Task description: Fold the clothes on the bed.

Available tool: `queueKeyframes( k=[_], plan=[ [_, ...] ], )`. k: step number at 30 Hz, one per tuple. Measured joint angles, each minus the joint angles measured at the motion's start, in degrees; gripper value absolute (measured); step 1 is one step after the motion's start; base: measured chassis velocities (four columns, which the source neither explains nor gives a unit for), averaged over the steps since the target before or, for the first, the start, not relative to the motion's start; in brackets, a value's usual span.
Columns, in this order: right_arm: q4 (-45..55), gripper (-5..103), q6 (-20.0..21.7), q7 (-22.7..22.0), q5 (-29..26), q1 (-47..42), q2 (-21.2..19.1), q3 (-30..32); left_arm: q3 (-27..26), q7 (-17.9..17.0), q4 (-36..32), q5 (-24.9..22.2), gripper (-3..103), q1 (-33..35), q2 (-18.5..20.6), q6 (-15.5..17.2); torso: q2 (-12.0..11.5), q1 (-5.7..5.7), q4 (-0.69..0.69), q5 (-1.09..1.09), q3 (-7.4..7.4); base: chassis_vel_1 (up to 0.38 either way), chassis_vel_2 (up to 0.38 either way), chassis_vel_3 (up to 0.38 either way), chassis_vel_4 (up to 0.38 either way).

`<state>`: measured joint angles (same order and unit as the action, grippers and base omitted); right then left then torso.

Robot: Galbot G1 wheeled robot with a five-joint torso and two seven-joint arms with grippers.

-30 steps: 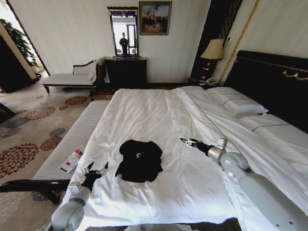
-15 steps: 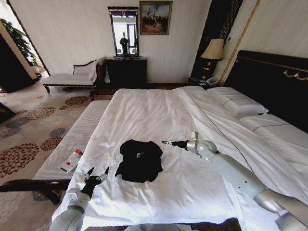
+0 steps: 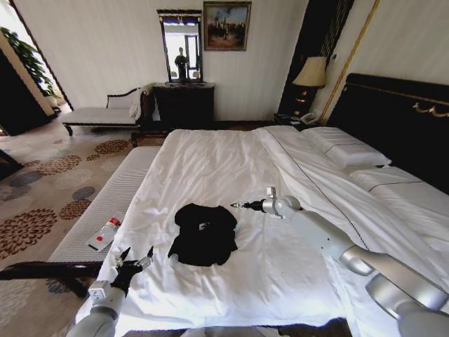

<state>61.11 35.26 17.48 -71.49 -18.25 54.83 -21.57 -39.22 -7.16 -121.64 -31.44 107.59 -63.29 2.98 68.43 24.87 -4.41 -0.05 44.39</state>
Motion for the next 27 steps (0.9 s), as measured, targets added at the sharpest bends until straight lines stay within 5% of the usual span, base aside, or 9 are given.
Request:
queueKeyframes(
  k=[5,12,19,27],
  plan=[
    [-1.8,103,0.0,0.3,2.0,-1.4,1.3,1.5,-0.6,-0.5,-1.5,0.2,98,0.8,0.0,0.0,0.0,0.0,0.01,0.01,0.0,0.0,0.0,0.0,0.0],
    [0.6,88,0.5,0.5,3.1,-5.3,1.3,3.6,-0.5,-1.2,-3.1,0.7,98,1.1,0.2,0.5,0.0,0.0,-0.01,0.01,0.0,0.0,0.0,0.0,0.0],
    [0.3,85,0.7,0.3,5.2,-7.0,2.6,4.1,-1.0,-2.1,-4.3,0.4,98,1.2,1.2,1.2,0.0,0.0,0.0,0.01,-0.01,0.0,0.0,0.0,0.0],
    [-0.4,61,0.6,0.4,5.9,-7.3,3.8,4.6,-0.7,-2.3,-4.2,0.2,98,0.9,1.3,1.4,0.0,0.0,0.0,0.0,-0.01,0.0,0.0,0.0,0.0]
  ],
)
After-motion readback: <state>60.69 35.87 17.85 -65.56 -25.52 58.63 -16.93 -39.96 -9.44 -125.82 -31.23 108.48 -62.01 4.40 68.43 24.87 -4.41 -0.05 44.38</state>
